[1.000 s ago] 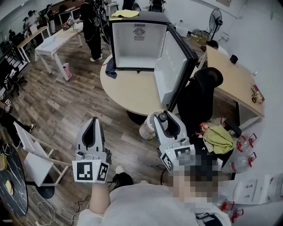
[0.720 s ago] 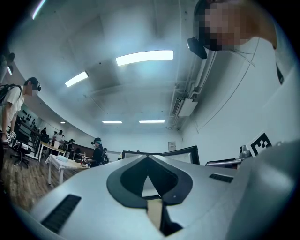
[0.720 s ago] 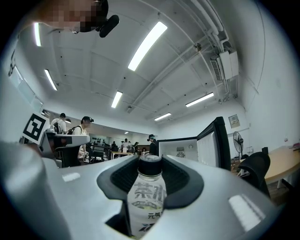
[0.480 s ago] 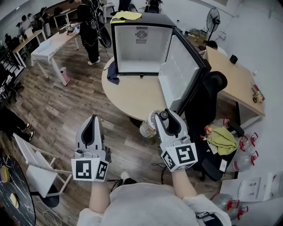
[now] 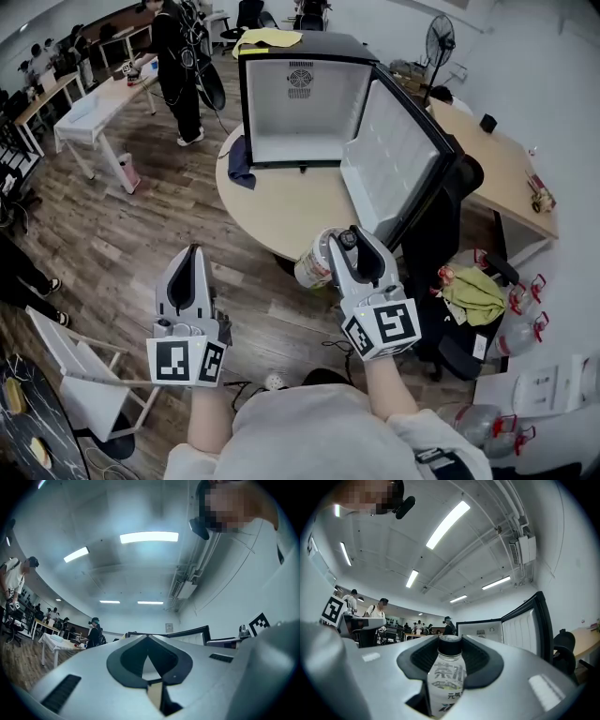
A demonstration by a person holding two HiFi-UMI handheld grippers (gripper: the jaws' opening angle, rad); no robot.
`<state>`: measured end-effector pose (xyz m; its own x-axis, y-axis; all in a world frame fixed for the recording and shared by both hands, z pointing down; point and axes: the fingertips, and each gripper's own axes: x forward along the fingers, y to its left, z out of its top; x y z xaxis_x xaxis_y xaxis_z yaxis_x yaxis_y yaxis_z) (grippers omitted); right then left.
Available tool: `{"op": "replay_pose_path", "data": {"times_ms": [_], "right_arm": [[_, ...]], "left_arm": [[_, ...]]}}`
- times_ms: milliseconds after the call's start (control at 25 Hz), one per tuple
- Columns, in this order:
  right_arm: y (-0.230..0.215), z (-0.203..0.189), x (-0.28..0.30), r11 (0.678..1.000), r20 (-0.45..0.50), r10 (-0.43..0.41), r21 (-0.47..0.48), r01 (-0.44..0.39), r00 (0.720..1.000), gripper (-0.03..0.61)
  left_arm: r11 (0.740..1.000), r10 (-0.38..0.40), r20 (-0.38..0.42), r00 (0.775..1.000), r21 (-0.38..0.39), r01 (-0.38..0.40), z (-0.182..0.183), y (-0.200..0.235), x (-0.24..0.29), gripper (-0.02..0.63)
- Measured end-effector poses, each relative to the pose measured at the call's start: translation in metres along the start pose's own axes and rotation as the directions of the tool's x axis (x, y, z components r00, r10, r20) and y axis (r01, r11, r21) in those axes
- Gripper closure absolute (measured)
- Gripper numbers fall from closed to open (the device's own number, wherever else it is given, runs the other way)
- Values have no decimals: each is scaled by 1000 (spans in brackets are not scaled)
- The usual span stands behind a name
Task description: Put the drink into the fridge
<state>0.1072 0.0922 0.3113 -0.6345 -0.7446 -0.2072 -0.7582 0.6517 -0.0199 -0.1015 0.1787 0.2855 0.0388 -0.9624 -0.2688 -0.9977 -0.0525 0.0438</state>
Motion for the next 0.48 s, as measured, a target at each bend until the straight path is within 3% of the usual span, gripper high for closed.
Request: {"op": "replay_pose_path", "data": {"times_ms": [480], "right_arm": [[-12,-24,49,1000,-40,-19,-12,18,999,417]], "left_arm": [[999,11,-40,999,-39,-13,-33,38,39,604]]}}
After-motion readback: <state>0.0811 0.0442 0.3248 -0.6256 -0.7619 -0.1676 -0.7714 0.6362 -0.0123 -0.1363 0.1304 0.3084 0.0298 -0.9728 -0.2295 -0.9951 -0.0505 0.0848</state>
